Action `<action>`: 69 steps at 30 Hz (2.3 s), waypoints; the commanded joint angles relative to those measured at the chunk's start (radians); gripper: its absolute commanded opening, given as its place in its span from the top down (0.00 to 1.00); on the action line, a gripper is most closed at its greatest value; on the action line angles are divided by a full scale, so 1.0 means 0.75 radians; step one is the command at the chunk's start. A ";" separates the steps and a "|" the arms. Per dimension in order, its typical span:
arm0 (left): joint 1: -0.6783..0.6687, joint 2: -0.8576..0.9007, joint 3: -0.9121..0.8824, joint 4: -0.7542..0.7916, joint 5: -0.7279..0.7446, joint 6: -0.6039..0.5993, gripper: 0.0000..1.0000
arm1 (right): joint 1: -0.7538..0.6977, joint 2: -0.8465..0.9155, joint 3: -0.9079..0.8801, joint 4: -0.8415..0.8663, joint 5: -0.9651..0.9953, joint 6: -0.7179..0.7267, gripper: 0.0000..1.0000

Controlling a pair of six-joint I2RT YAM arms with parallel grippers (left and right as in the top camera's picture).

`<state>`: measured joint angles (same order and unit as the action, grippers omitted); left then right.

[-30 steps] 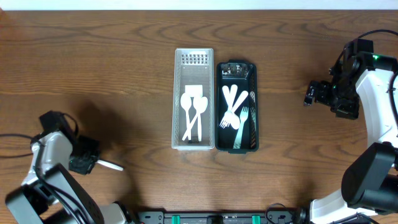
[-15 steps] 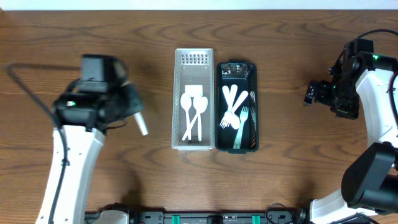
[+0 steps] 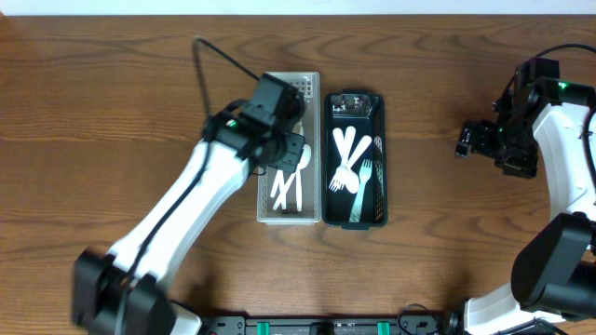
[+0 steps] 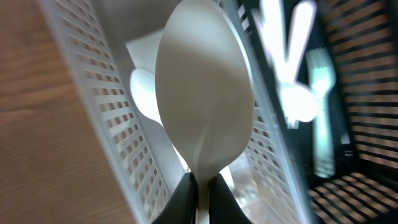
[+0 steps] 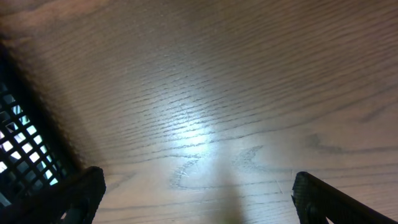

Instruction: Pack container

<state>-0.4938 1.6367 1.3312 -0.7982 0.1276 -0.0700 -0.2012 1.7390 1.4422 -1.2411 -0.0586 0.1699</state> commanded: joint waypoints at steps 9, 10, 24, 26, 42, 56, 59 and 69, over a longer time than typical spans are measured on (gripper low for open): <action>0.001 0.213 0.017 0.020 -0.016 0.043 0.59 | 0.011 0.001 -0.001 -0.001 -0.028 -0.014 0.01; 0.001 0.205 0.023 0.018 -0.016 0.043 0.53 | 0.011 0.001 -0.001 -0.001 -0.028 -0.014 0.01; 0.201 -0.218 0.118 0.047 -0.272 0.008 0.02 | 0.153 -0.047 0.047 0.185 -0.027 -0.063 0.01; 0.301 -0.231 0.118 0.105 -0.271 -0.034 0.02 | 0.219 -0.063 0.058 0.326 -0.027 -0.099 0.01; 0.628 -0.092 0.117 0.338 -0.272 0.030 0.02 | 0.337 -0.046 0.057 0.913 0.013 -0.374 0.01; 0.624 -0.681 -0.392 0.477 -0.282 -0.023 0.02 | 0.308 -0.567 -0.334 0.878 -0.011 -0.373 0.01; 0.600 -0.911 -0.598 0.567 -0.282 -0.022 0.02 | 0.327 -0.776 -0.541 0.922 0.001 -0.347 0.01; 0.522 -1.636 -1.171 0.688 -0.344 -0.021 0.02 | 0.392 -1.495 -1.134 1.065 0.149 -0.348 0.01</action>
<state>-0.0967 0.4938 0.5198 -0.3122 -0.0841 -0.0784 0.0845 0.7094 0.6632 -0.4839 -0.0078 -0.0982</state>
